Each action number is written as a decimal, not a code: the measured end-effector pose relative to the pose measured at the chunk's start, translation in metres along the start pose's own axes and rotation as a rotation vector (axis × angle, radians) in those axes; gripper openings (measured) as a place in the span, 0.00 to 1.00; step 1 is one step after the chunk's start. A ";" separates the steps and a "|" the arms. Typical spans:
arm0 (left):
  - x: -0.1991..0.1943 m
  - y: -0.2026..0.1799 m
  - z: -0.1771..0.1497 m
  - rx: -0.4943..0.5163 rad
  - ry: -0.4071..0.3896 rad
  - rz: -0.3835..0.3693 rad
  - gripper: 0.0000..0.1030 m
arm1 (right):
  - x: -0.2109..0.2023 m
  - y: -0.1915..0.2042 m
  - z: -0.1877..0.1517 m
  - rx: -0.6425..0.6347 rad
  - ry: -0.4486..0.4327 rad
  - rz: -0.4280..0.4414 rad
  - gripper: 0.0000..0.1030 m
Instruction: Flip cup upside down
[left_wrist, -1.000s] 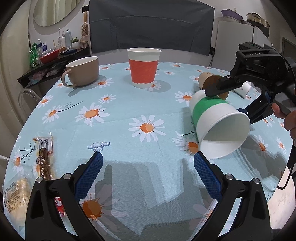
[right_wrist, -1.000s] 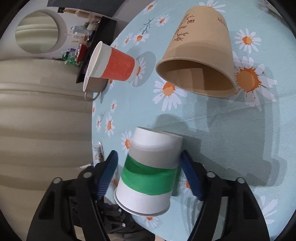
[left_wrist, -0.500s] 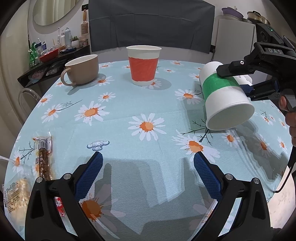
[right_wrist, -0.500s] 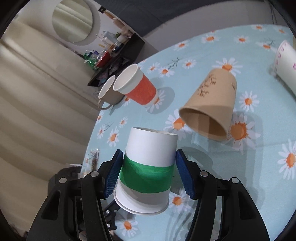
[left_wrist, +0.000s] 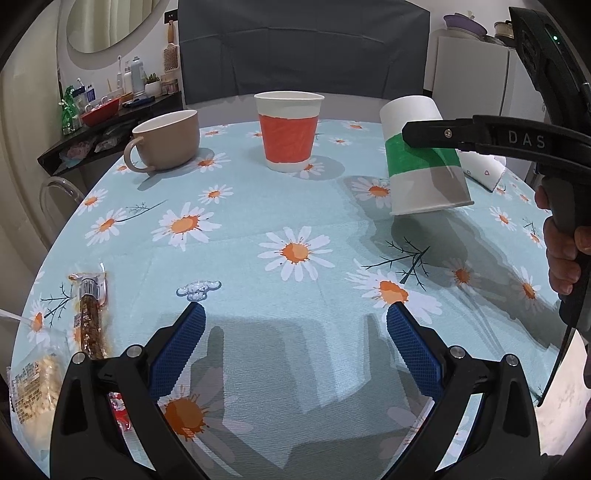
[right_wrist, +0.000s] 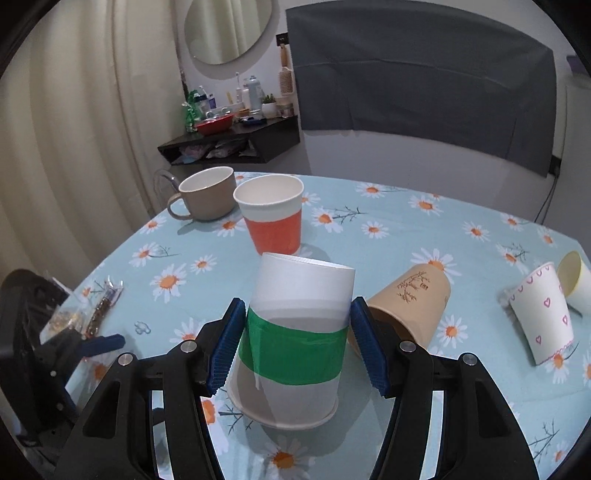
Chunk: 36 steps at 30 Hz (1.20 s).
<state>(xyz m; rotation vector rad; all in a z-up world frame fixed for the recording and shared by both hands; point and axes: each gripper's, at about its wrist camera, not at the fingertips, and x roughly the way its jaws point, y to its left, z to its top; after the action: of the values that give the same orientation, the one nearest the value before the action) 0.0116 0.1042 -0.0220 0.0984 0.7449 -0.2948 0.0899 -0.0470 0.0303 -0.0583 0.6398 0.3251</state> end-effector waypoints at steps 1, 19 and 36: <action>0.000 -0.001 0.000 0.004 -0.003 0.005 0.94 | 0.000 0.003 -0.001 -0.021 -0.010 -0.002 0.54; -0.001 -0.005 -0.001 0.029 -0.014 0.028 0.94 | -0.015 0.025 -0.034 -0.160 -0.003 -0.021 0.53; 0.000 0.000 0.000 -0.008 -0.006 0.035 0.94 | -0.034 0.025 -0.049 -0.159 -0.003 -0.025 0.77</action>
<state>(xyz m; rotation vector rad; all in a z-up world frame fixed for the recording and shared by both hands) 0.0114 0.1038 -0.0217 0.1030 0.7376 -0.2587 0.0282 -0.0398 0.0123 -0.2178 0.6093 0.3516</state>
